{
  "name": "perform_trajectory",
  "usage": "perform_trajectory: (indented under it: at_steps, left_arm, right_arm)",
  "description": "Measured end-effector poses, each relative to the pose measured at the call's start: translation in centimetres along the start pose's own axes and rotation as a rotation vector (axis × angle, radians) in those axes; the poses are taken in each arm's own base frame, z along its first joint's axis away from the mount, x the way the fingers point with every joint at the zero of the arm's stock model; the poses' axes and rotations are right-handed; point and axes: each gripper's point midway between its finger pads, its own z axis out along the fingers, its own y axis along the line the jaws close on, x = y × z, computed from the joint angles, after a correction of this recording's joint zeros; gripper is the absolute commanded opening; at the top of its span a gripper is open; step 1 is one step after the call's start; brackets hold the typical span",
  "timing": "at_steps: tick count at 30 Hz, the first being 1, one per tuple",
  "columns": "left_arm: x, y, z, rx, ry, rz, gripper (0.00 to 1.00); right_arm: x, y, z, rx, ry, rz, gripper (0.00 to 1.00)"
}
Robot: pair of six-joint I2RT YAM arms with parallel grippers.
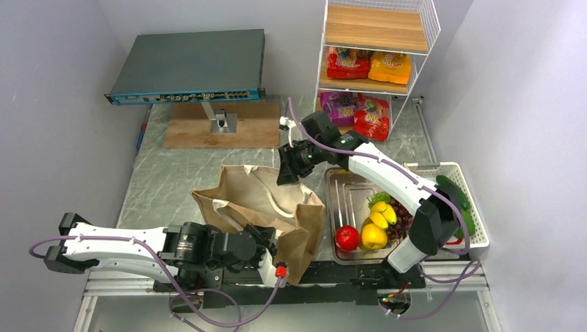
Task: Place the food into the grocery bag and tie it
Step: Adjust the grocery bag at the center of the board.
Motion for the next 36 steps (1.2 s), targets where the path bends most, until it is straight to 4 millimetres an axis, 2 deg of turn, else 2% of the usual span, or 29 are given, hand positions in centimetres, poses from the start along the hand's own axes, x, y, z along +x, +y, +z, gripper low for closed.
perform_trajectory:
  at_steps: [3,4,5,8,11,13,19,26,33,36]
  left_arm:
    - [-0.1,-0.1,-0.2,-0.007,-0.003,-0.015,0.0]
    - [-0.1,-0.1,-0.2,-0.01,-0.003,-0.019,0.03]
    - [-0.2,-0.1,-0.3,-0.011,-0.003,-0.024,0.08]
    - [-0.1,-0.1,-0.4,-0.021,0.005,-0.044,0.33]
    - [0.7,0.2,-0.5,-0.055,0.047,-0.073,0.74]
    - [1.5,1.0,-0.8,-0.113,0.096,-0.1,0.97]
    - [3.7,3.8,-2.1,-0.328,0.23,-0.22,0.99]
    - [3.3,7.0,-4.5,-0.495,0.2,-0.443,0.99]
    - [1.5,12.4,-10.2,-0.691,0.029,-0.924,0.99]
    - [1.7,13.8,-12.9,-0.754,-0.072,-1.157,0.99]
  right_arm:
    - [0.3,0.5,0.4,-0.007,0.01,-0.009,0.06]
    - [0.3,0.6,0.5,-0.009,0.01,-0.017,0.0]
    - [0.3,0.7,0.5,-0.007,0.009,-0.017,0.0]
    - [0.2,0.5,0.3,0.018,0.001,-0.009,0.0]
    - [0.2,0.2,-0.3,0.053,-0.029,0.0,0.0]
    - [0.2,0.2,-0.9,0.073,-0.056,0.007,0.0]
    - [0.4,0.0,-3.0,0.138,-0.157,0.062,0.0]
    - [0.8,-1.4,-4.1,0.229,-0.281,0.193,0.0]
    - [1.2,-2.4,-5.1,0.272,-0.416,0.352,0.0]
    - [1.3,-2.5,-5.6,0.272,-0.462,0.398,0.0]
